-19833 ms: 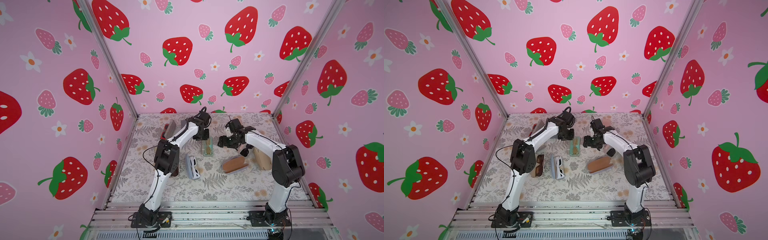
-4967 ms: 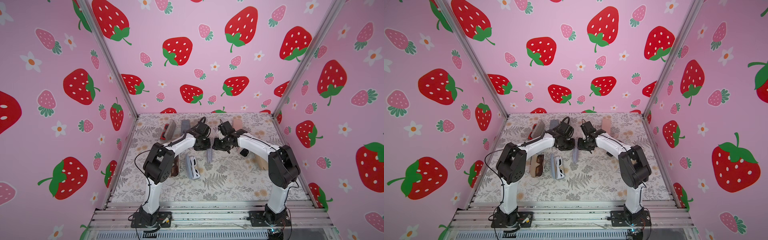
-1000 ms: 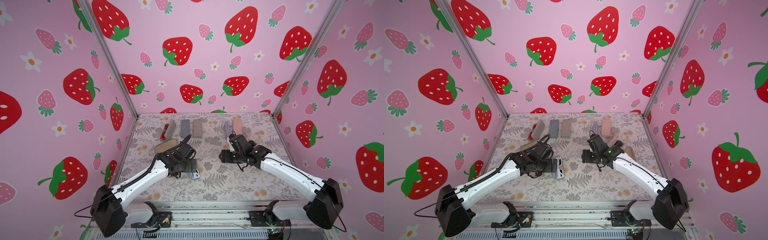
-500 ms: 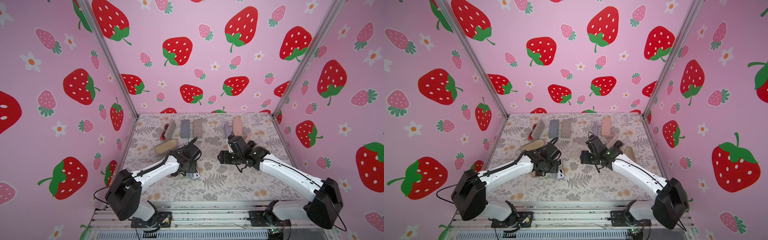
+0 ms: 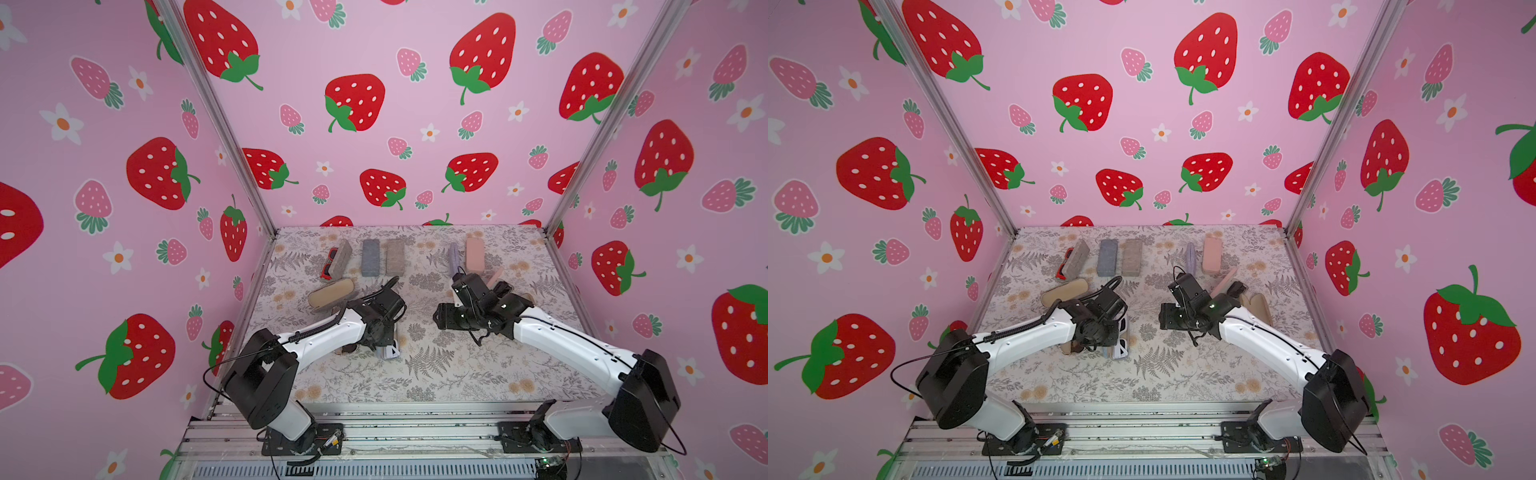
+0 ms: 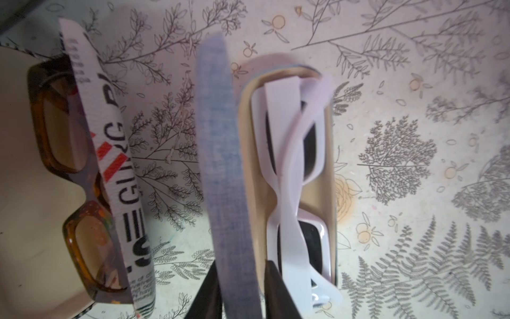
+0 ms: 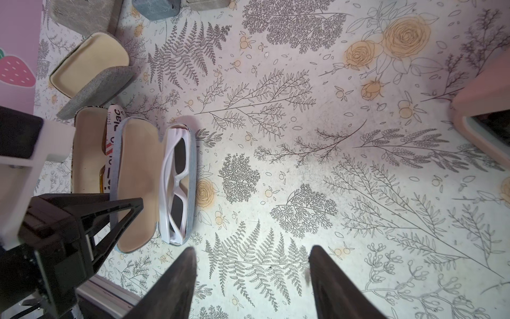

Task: Close the glasses case
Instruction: Move the glasses case to the center of the board.

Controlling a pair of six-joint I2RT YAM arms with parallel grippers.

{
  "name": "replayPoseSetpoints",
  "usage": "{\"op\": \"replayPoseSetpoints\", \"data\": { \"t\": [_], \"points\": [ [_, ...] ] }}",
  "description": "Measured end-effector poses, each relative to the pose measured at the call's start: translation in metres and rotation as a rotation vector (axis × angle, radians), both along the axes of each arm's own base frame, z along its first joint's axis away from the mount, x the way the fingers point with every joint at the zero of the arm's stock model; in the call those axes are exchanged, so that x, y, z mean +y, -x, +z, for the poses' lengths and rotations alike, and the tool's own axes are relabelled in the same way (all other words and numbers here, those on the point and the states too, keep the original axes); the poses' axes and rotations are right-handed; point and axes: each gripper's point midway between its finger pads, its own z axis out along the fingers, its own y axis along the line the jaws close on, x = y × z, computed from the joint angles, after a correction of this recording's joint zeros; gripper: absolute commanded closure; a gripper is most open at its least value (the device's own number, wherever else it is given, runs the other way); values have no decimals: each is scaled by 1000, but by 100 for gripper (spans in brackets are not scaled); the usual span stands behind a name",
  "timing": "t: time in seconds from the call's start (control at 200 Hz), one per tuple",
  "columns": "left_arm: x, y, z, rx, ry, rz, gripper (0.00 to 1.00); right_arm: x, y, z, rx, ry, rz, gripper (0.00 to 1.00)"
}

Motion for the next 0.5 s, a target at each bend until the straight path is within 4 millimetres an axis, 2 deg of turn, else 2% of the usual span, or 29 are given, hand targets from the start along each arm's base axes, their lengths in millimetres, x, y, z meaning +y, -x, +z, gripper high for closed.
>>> {"op": "replayPoseSetpoints", "data": {
  "t": [0.285,0.5],
  "points": [
    [-3,-1,-6,18,-5,-2,84,-1,1,-3,5,3,-2,33],
    [-18,-14,0,10,19,-10,84,-1,1,-7,14,16,-4,33]
  ]
}}
